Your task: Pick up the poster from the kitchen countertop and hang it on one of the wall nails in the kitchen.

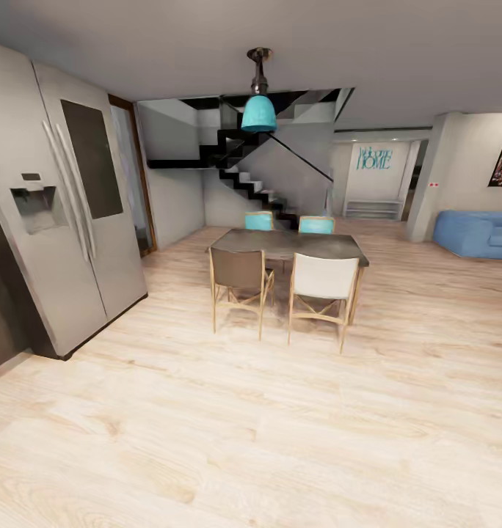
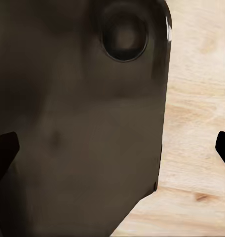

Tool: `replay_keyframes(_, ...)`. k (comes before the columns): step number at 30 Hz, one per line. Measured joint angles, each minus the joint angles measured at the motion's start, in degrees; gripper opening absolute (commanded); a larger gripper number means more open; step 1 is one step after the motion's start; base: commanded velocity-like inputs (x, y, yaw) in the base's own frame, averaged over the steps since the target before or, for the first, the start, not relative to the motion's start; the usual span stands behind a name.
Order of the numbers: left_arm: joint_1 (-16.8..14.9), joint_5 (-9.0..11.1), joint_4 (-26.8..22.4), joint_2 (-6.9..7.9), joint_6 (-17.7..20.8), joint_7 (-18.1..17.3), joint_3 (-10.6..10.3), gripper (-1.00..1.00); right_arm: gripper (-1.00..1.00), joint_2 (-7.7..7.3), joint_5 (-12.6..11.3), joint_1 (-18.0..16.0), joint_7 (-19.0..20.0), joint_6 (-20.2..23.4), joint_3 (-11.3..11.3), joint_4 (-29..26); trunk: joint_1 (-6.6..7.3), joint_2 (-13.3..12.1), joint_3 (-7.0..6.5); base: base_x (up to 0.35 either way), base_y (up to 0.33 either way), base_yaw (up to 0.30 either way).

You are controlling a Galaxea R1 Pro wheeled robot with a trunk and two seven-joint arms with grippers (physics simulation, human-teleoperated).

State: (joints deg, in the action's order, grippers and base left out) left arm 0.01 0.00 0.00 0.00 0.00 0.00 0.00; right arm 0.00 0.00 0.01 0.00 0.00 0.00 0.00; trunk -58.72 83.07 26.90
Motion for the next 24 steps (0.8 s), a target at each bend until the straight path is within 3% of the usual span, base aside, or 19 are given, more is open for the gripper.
replay_keyframes(7, 2.0, 0.1, -1.9, -2.04, -0.3, -0.4, -0.1, 1.0, 1.0, -0.21, 0.2, -2.1, 0.1, -1.0, 0.0, -1.0, 0.0, 0.0, -0.02, 0.0, 0.0, 0.0)
replay_keyframes(22, 2.0, 0.1, -1.8, -2.02, -0.3, -0.4, -0.1, 1.0, 1.0, -0.22, 0.2, -2.1, 0.1, -0.9, 0.0, -0.9, 0.0, 0.0, -0.02, 0.0, 0.0, 0.0)
replay_keyframes(24, 2.5, -0.2, -2.4, -2.39, -0.9, -0.2, 0.1, 1.0, 1.0, -0.85, 0.0, -2.7, 0.0, -1.4, -0.1, -1.6, 0.0, 0.0, -0.02, 0.0, 0.0, 0.0)
